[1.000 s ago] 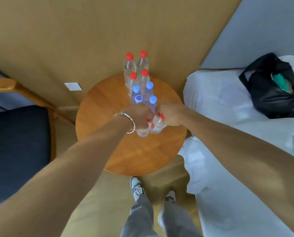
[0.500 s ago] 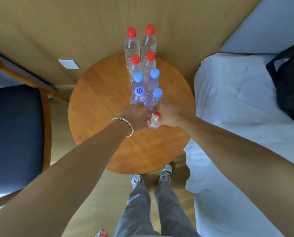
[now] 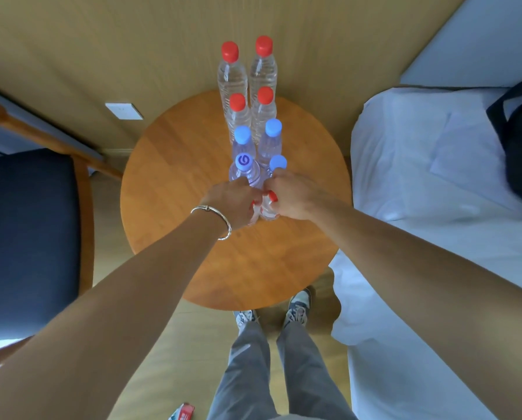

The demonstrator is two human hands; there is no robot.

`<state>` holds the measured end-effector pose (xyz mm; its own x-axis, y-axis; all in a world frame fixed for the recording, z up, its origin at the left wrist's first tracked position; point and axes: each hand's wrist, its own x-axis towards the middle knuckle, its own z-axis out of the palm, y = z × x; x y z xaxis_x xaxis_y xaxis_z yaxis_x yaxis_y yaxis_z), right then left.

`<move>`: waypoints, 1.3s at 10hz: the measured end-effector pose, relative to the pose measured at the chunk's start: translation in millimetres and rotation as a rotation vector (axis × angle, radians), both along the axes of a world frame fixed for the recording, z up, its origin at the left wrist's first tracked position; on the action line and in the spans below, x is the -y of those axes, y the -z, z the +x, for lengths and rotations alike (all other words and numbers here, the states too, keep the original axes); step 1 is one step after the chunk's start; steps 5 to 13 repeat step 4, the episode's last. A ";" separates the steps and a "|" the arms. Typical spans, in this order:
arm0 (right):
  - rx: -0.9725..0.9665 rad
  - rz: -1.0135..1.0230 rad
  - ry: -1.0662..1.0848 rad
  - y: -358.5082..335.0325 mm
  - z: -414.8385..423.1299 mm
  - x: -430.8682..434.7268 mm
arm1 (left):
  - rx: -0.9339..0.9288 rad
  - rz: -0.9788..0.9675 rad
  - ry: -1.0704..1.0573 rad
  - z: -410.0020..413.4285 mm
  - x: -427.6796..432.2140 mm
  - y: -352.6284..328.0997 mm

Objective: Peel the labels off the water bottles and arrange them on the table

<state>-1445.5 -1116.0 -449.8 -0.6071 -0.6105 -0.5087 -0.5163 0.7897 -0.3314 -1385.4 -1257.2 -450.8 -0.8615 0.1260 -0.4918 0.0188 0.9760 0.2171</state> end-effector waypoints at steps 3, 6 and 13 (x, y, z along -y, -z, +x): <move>0.030 0.036 0.011 -34.0 -6.8 -8.0 | -0.023 -0.015 -0.035 1.9 2.3 -22.8; -0.006 0.056 0.007 -53.4 -11.0 -9.1 | -0.039 -0.022 -0.053 -2.0 5.6 -47.8; -0.006 0.056 0.007 -53.4 -11.0 -9.1 | -0.039 -0.022 -0.053 -2.0 5.6 -47.8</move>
